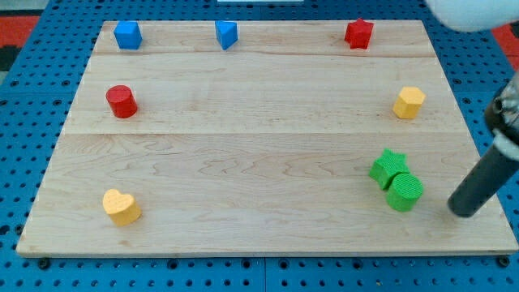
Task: Separate the green star and the green circle
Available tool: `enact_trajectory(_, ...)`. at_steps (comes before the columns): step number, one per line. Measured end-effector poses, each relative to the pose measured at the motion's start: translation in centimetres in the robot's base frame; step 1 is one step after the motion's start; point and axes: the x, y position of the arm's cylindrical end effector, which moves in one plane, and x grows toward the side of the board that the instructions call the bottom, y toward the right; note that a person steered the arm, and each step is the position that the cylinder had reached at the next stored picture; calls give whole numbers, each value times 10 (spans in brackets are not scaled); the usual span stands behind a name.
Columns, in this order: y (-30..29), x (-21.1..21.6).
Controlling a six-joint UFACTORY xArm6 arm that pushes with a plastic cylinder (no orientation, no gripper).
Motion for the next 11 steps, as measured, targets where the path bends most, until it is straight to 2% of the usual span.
enact_trajectory(3,43,-31)
enact_trajectory(6,-7,-56)
enact_trajectory(7,-53,-47)
enact_trajectory(10,-55,-42)
enact_trajectory(11,-98,-24)
